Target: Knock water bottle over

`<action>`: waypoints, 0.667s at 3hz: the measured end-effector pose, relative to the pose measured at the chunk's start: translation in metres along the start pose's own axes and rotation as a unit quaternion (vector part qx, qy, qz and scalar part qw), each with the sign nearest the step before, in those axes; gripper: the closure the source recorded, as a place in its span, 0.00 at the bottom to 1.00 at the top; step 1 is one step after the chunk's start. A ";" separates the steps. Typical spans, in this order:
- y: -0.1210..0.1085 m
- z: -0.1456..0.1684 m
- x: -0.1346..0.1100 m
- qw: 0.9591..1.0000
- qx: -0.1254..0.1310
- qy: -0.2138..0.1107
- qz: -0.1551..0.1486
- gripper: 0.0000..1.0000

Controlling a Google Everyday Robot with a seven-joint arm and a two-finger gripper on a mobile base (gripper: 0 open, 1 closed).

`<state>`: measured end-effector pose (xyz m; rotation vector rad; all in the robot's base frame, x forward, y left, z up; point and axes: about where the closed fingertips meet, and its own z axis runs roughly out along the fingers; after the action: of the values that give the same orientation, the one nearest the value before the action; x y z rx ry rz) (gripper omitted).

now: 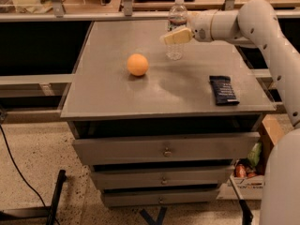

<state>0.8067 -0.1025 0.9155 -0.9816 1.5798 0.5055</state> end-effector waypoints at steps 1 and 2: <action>-0.002 0.006 0.004 1.000 -0.002 -0.010 0.008 0.41; -0.005 0.008 0.010 1.000 -0.006 -0.008 0.012 0.64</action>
Offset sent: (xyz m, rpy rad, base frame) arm 0.0135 -0.0112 -0.0146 0.0285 0.0246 0.0049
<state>0.8152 -0.1022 0.9047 -0.9664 1.5772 0.5401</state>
